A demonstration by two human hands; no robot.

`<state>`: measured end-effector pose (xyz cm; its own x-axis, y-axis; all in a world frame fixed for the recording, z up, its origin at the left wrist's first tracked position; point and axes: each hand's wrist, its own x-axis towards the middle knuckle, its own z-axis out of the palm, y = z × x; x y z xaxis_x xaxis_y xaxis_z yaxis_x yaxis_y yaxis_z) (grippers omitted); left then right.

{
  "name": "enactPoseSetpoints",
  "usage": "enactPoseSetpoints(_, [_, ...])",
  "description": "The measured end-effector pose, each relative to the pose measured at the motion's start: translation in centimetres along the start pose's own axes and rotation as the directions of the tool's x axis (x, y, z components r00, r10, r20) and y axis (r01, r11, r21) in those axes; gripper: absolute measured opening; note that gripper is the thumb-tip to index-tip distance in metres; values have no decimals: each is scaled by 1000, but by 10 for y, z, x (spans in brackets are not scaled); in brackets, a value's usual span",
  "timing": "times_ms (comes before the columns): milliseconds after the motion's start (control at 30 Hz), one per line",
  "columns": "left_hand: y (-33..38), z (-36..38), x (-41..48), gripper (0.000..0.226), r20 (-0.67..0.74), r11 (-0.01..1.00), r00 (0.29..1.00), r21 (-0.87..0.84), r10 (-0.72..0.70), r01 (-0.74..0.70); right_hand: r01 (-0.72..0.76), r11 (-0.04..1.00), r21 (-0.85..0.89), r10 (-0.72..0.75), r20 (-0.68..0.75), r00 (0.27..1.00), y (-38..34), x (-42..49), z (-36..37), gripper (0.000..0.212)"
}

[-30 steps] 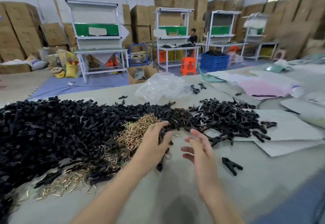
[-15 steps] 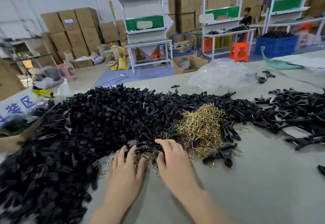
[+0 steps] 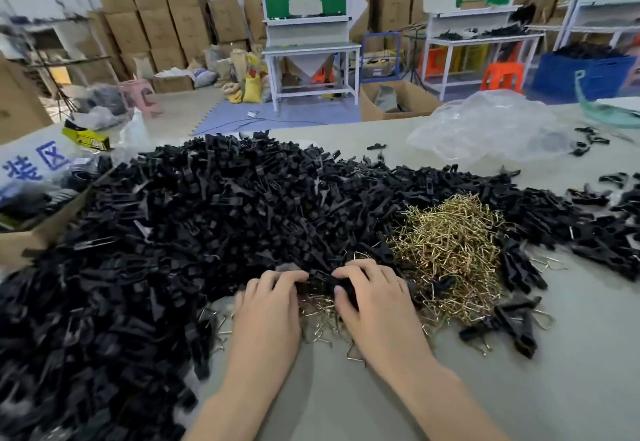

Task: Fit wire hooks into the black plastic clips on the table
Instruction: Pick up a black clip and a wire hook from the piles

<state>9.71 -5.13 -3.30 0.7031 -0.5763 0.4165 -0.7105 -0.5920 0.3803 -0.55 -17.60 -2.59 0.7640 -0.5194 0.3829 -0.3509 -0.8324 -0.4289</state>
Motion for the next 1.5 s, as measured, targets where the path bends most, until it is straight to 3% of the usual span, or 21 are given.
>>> enactPoseSetpoints(200, [-4, -4, 1, 29, -33, 942, 991, -316, -127, 110, -9, 991, 133, 21, -89, 996, -3, 2, -6, 24])
enactPoseSetpoints(300, [-3, -7, 0, 29, -25, 905, 983, -393, -185, 160, -20, 966, 260, 46, -96, 994, -3, 2, -8, 26])
enactPoseSetpoints(633, [11, -26, -5, 33, -205, 772, 938, -629, -278, 91, -8, 825, 566, 49, -57, 997, 0, -1, -15, 44])
enactPoseSetpoints(700, [14, -29, -5, 29, -156, 738, 939, -662, -306, 130, -15, 808, 589, 61, -59, 996, 1, 1, -14, 45])
enactPoseSetpoints(867, [20, -24, -6, 41, 166, 590, 928, -731, -333, 342, -50, 765, 643, 122, -69, 990, 2, 3, -12, 32])
enactPoseSetpoints(1033, [23, -32, -3, 44, 209, 424, 937, -849, -279, 315, -136, 655, 744, 141, 56, 988, 3, 3, -13, 41])
enactPoseSetpoints(1167, [22, -32, 1, 44, 289, 61, 909, -945, -300, 320, -138, 505, 852, 104, 99, 990, -1, 5, -17, 55])
enactPoseSetpoints(1233, [22, -32, 2, 44, 316, -17, 895, -945, -314, 328, -180, 419, 890, 120, 143, 982, -2, 6, -17, 59])
enactPoseSetpoints(1333, [21, -31, 2, 48, 336, -8, 885, -936, -323, 352, -239, 370, 898, 120, 209, 971, -2, 6, -18, 58])
enactPoseSetpoints(1500, [25, -33, -2, 35, 366, 73, 894, -916, -257, 396, -289, 374, 881, 62, 287, 956, -4, 7, -20, 30])
